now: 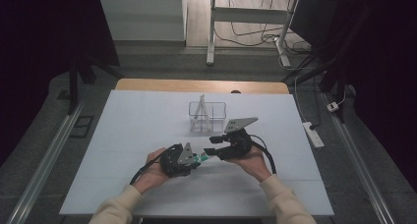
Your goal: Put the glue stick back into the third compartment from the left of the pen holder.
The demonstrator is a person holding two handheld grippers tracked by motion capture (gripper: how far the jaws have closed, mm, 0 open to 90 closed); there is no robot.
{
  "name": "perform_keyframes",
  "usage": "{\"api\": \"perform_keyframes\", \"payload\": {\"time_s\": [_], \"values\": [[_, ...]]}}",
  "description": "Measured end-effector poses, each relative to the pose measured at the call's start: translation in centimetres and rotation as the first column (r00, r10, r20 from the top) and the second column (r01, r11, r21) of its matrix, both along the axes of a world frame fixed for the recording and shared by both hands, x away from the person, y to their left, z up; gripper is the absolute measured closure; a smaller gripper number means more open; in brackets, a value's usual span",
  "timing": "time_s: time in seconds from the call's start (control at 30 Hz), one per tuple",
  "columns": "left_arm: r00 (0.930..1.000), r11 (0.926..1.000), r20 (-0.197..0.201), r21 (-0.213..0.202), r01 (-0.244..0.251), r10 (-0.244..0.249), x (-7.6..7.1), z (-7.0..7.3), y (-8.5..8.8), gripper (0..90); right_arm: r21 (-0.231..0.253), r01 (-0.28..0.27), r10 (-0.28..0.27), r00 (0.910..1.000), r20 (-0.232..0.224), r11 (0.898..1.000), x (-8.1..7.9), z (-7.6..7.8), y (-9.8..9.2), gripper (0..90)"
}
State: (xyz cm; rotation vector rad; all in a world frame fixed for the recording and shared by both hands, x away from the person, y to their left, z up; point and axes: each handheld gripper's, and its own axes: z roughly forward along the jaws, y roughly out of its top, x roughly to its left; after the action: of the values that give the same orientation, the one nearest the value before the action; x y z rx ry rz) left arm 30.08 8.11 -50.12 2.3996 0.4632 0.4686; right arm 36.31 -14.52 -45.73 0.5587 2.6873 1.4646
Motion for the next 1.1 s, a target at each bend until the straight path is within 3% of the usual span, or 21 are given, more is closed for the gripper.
{"api": "perform_keyframes", "payload": {"time_s": [0.1, 0.2, 0.37, 0.57, 0.83, 1.03, 1.1], "values": [[0.9989, 0.9980, -0.004, -0.042, -0.047, 0.047, 0.3, 0.2, 0.6, 65.9, 0.030, 0.032, -0.033, 0.9983, 0.048, 0.999, -0.1, 0.2, -0.4, 41.4], [0.9958, 0.9916, -0.007, -0.092, -0.091, 0.091, 0.5, 0.4, 1.0, 65.8, 0.053, 0.060, -0.063, 0.9960, 0.064, 0.997, -0.1, 0.1, -0.6, 39.5], [0.9920, 0.9804, 0.002, -0.153, -0.124, 0.126, 0.6, 0.8, 1.6, 65.9, 0.060, 0.075, -0.079, 0.9953, 0.057, 0.995, -0.1, -0.4, -0.6, 37.5], [0.9902, 0.9708, 0.011, -0.199, -0.134, 0.139, 0.5, 1.0, 1.8, 65.9, 0.072, 0.086, -0.089, 0.9954, 0.036, 0.994, -0.1, -0.8, -0.4, 36.0], [0.9936, 0.9726, 0.028, -0.209, -0.101, 0.110, 0.0, 1.0, 0.8, 65.8, 0.091, 0.088, -0.089, 0.9960, 0.009, 0.992, -0.1, -1.4, 0.0, 39.7], [0.9942, 0.9762, 0.029, -0.194, -0.096, 0.103, 0.1, 0.8, 0.1, 65.7, 0.117, 0.071, -0.072, 0.9974, 0.008, 0.991, -0.4, -1.3, 0.2, 48.2], [0.9940, 0.9772, 0.032, -0.189, -0.097, 0.105, 0.1, 0.7, 0.0, 65.4, 0.143, 0.064, -0.063, 0.9979, -0.013, 0.988, -0.3, -1.3, 0.0, 52.6]]}}
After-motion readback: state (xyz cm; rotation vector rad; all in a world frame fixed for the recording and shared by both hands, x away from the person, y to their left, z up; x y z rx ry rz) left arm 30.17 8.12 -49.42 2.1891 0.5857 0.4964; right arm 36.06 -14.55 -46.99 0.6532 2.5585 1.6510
